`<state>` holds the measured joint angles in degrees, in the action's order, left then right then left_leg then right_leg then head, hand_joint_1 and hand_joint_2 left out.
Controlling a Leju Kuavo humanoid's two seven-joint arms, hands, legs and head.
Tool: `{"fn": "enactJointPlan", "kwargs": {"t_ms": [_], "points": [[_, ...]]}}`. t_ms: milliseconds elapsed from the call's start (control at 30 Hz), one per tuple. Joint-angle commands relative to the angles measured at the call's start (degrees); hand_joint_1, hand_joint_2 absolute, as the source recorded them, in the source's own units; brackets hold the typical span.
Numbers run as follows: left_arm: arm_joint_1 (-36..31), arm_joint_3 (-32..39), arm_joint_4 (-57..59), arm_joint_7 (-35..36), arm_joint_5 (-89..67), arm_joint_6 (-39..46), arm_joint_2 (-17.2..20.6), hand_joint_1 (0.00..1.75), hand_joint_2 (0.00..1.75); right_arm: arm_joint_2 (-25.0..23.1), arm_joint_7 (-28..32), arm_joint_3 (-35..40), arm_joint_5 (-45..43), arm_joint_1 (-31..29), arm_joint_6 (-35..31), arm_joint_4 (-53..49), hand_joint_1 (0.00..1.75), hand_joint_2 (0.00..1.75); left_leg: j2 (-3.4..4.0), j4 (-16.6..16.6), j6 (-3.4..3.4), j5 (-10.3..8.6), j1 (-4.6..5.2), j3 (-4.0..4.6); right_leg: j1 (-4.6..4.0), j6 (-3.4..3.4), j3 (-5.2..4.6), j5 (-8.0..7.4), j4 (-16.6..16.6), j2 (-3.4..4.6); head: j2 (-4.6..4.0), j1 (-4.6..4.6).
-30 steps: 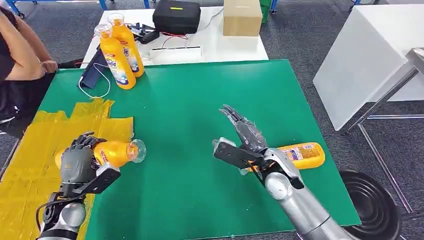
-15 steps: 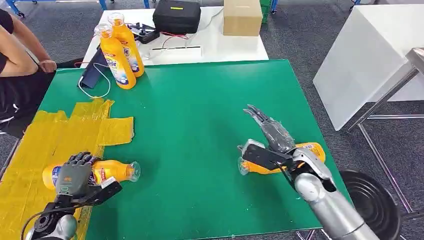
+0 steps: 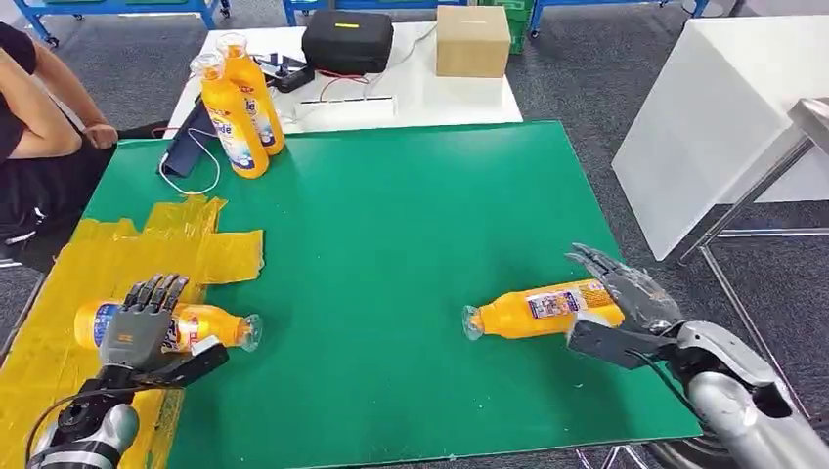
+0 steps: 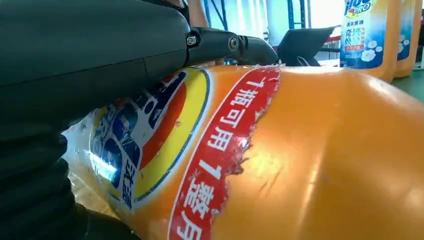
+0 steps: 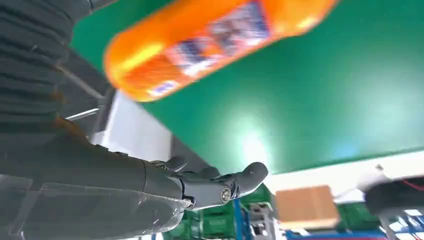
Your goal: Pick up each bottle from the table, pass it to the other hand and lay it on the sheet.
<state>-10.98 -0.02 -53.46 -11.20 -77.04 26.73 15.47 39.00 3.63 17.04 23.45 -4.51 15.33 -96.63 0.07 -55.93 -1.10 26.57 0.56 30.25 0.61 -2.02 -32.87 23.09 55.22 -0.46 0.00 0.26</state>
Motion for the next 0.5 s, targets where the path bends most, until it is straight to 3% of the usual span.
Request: {"fn": "enactJointPlan", "kwargs": {"t_ms": [33,133,233,367,400,500], "points": [[-1.7,0.75,3.04,-12.44,19.16,-11.48,-2.0,0.0,1.75,4.07,-1.72,-0.93,3.11,-0.09,3.17,4.15,0.0,1.75,-0.04,-0.02,0.11,-0.08,-0.06,0.09,-0.06,0.04,-0.04,-0.08,-0.05,0.0,0.0,0.0],[-0.85,1.68,-0.25,-15.9,26.04,-16.75,-2.85,0.0,1.75,2.12,-1.95,0.78,5.75,-1.36,2.09,7.43,0.0,1.75,0.05,0.05,0.1,-0.16,-0.11,-0.01,-0.1,0.04,0.06,-0.11,-0.13,0.08,0.0,0.0],[-0.24,3.8,-4.64,-21.76,38.03,-27.46,-4.9,0.0,1.75,-0.47,-2.17,2.94,9.12,-3.38,0.64,12.54,0.0,1.75,0.09,0.08,0.1,-0.16,-0.14,-0.07,-0.14,0.01,0.11,-0.12,-0.19,0.12,0.0,0.0],[0.48,3.66,-8.32,-22.76,44.57,-35.43,-5.6,0.0,1.75,-2.45,-1.9,3.99,11.19,-5.0,-0.48,16.5,0.0,1.75,0.05,0.05,0.08,-0.19,-0.11,-0.05,-0.14,0.0,0.08,-0.1,-0.15,0.06,0.0,0.0],[0.66,3.42,-9.05,-23.07,45.8,-37.11,-5.59,0.0,0.0,-2.99,-1.88,4.06,11.31,-5.47,-0.49,17.33,0.0,1.75,0.1,0.03,0.1,-0.15,-0.16,-0.05,-0.19,0.01,0.09,-0.11,-0.19,0.13,0.0,0.02],[1.6,1.98,-11.55,-22.91,47.27,-39.66,-5.58,0.0,0.0,-4.41,-1.69,5.07,12.59,-6.98,-0.21,20.17,0.0,1.75,0.2,0.0,0.12,-0.12,-0.14,0.05,-0.18,0.03,-0.05,-0.1,-0.13,0.21,0.0,0.02]]}}
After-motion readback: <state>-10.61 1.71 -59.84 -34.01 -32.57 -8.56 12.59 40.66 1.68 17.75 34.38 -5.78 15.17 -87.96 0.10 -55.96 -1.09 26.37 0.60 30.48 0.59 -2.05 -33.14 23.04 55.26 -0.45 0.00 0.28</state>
